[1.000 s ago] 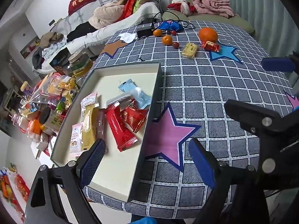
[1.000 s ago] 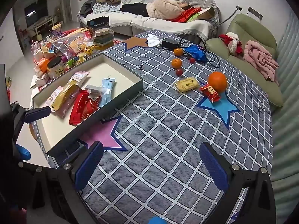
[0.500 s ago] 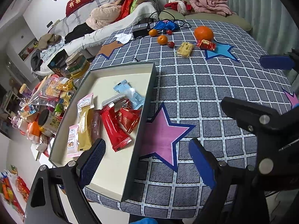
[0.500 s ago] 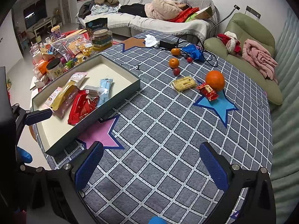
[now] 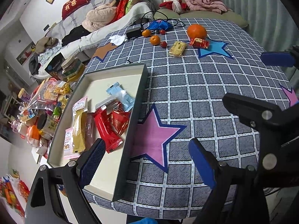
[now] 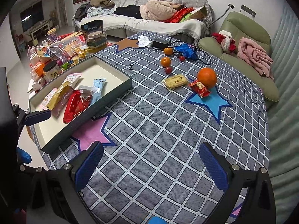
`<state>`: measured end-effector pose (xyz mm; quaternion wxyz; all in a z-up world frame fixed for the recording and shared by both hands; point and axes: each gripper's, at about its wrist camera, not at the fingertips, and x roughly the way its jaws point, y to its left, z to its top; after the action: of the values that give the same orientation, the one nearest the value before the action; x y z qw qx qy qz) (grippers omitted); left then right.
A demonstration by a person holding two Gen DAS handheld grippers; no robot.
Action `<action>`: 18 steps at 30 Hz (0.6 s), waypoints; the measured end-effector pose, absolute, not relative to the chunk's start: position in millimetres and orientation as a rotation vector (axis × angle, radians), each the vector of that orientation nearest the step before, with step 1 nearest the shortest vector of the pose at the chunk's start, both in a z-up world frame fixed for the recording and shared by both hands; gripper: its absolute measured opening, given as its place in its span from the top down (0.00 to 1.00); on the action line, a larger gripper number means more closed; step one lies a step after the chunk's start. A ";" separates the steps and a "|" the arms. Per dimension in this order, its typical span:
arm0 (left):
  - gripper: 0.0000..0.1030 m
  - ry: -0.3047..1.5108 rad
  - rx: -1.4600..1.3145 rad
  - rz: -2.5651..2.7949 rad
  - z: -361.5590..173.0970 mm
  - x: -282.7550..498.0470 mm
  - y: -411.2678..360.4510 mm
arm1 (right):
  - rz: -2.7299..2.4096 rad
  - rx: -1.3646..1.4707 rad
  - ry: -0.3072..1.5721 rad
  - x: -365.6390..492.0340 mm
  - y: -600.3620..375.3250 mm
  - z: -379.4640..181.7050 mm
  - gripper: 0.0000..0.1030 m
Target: Organize snacks
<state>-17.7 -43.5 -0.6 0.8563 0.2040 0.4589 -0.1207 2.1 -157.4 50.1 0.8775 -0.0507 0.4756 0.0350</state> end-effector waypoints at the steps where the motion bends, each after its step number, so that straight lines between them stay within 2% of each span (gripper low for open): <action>1: 0.10 0.964 0.431 -0.255 -0.8 -17.9 -45.3 | 0.071 -0.103 0.992 1.2 -159.4 49.6 0.00; 18: 0.10 0.970 0.502 -0.304 -10.2 -23.4 -97.3 | 0.017 -0.032 1.001 -15.1 -208.4 36.8 0.00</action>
<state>-23.4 -97.3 -10.2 0.8436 0.2378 0.4593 -0.1441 -15.1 -208.4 36.8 0.8772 -0.0152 0.4798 0.0082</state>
